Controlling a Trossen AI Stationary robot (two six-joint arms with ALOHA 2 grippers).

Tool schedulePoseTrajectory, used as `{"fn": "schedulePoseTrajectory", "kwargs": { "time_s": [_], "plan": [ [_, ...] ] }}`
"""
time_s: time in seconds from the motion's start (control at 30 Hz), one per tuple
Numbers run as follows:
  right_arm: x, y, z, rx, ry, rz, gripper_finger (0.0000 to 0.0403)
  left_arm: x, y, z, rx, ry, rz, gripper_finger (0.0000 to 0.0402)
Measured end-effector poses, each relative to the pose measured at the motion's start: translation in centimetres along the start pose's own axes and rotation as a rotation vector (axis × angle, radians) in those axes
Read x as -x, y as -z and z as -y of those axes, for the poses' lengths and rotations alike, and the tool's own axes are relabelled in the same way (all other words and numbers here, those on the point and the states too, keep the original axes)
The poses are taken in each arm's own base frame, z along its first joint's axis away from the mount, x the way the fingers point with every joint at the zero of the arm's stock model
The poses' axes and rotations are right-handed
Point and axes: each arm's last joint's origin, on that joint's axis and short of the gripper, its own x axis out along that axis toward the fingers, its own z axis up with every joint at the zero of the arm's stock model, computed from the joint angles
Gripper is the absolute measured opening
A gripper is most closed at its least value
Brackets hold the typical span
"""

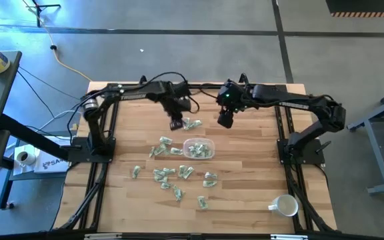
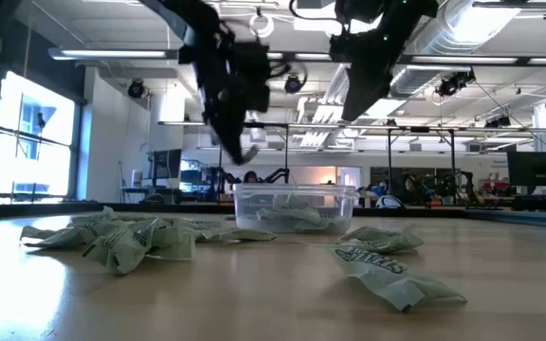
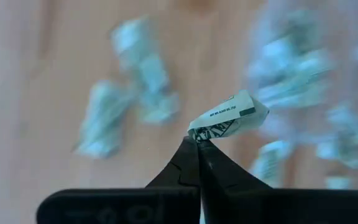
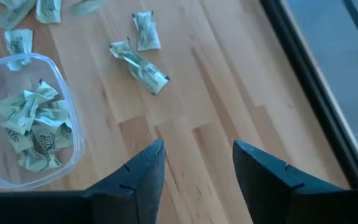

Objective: Pick and place Stevia / Truvia into bins
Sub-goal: Put the stevia packet into the transparent container

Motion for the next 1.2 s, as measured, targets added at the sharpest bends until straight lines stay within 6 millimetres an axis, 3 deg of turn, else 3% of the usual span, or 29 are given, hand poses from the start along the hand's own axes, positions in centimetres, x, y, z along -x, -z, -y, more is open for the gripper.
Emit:
{"fn": "schedulePoseTrajectory", "kwargs": {
  "time_s": [0.13, 0.27, 0.37, 0.5, 0.67, 0.83, 0.97, 1.07, 1.2],
  "plan": [
    [1.2, 0.5, -0.2, 0.024, -0.022, -0.013, 0.0173, -1.3, -1.4, 5.6, -0.057, 0.063, 0.053, 0.0031],
    [1.8, 1.3, -1.0, 0.077, -0.055, -0.07, 0.0173, -4.5, -2.3, 10.2, -0.107, 0.026, 0.091, 0.0049],
    [2.0, 1.8, -2.1, 0.14, -0.077, -0.121, 0.0176, -6.2, -2.1, 12.2, -0.151, -0.044, 0.078, 0.007],
    [2.1, 2.0, -3.7, 0.21, -0.108, -0.113, 0.0185, -6.8, -1.4, 13.3, -0.089, -0.101, 0.025, 0.0106],
    [0.3, 3.6, -5.6, 0.264, -0.168, -0.115, 0.0201, -5.2, -1.0, 13.5, 0.058, -0.243, 0.049, 0.0163],
    [-2.2, 7.2, -7.9, 0.297, -0.295, -0.18, 0.0217, -2.1, 0.7, 14.3, 0.147, -0.279, -0.044, 0.0197],
    [-3.6, 9.7, -10.8, 0.256, -0.351, -0.143, 0.0219, -0.1, 2.4, 16.0, 0.074, -0.328, -0.065, 0.0195],
    [-3.8, 10.3, -13.7, 0.164, -0.428, -0.042, 0.0214, 0.1, 4.5, 16.7, 0.035, -0.336, -0.09, 0.0184],
    [-3.8, 11.1, -16.8, 0.033, -0.386, 0.003, 0.0201, 0.3, 7.8, 17.6, 0.041, -0.335, -0.113, 0.017]
  ]
}}
